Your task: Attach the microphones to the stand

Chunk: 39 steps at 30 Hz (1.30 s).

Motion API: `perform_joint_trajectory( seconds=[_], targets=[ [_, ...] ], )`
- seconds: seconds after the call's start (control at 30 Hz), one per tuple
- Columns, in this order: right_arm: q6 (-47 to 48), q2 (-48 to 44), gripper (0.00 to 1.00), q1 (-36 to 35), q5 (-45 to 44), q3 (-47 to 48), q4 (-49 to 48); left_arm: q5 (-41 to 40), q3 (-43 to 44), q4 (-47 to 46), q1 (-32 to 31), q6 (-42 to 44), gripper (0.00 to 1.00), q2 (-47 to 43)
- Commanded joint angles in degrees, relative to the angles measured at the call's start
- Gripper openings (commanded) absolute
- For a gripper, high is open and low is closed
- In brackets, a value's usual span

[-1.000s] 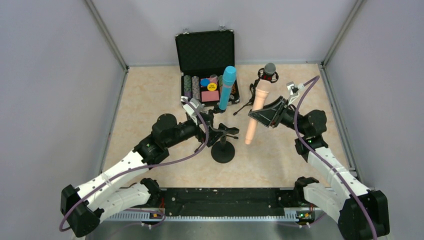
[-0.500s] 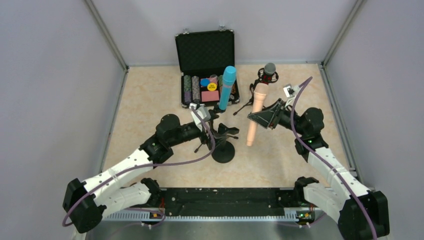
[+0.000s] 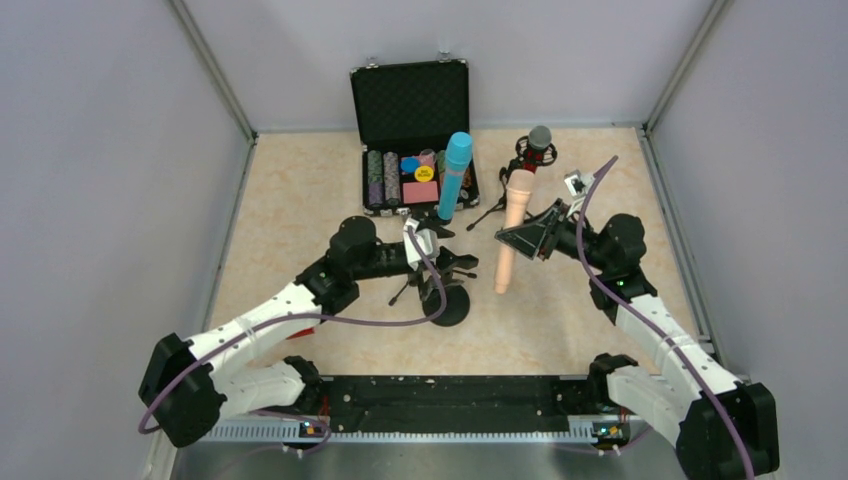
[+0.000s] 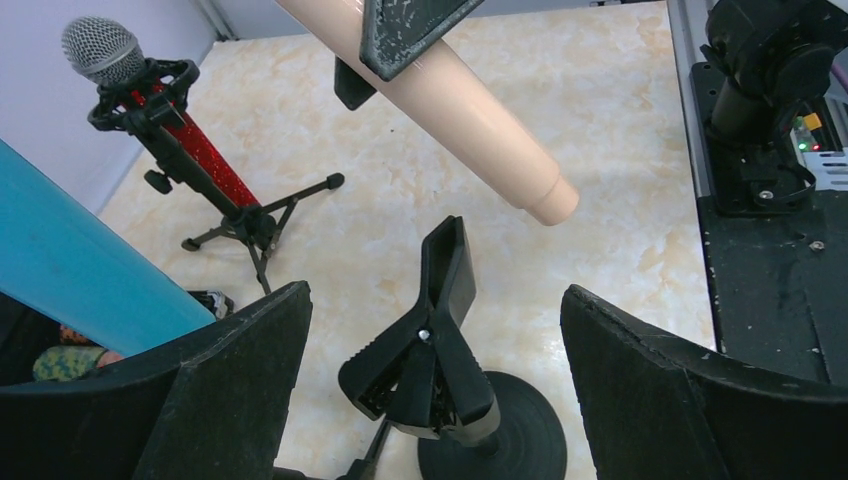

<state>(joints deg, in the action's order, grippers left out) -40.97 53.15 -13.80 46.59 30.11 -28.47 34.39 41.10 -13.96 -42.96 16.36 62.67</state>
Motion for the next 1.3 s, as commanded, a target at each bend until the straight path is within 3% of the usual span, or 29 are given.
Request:
perform_joint_trajectory(
  seconds=[0.0,0.3,0.57,0.8,1.27],
  targets=[
    [2.73,-1.49,0.0,0.53,0.44,3.12,-0.79,5.26,3.04,-1.43,1.86,4.11,0.99,0.87],
    [6.41,-1.47,0.0,-1.41,0.27,3.97,-0.33,18.89,3.46,-1.89,8.73,1.91,0.99,2.79],
    [18.65,0.32,0.0,-9.46,-10.4,8.46,9.6,23.3,2.35,-1.85,10.59,3.18,0.97,3.27],
    [19.22,-1.58,0.0,-11.85,-16.86,4.8,2.5,25.78,2.14,-3.44,10.57,3.46,0.92,5.68],
    [24.3,-2.64,0.0,-15.89,-17.31,-1.62,-10.65,26.62,2.64,-6.29,10.54,3.66,0.91,9.11]
  ],
)
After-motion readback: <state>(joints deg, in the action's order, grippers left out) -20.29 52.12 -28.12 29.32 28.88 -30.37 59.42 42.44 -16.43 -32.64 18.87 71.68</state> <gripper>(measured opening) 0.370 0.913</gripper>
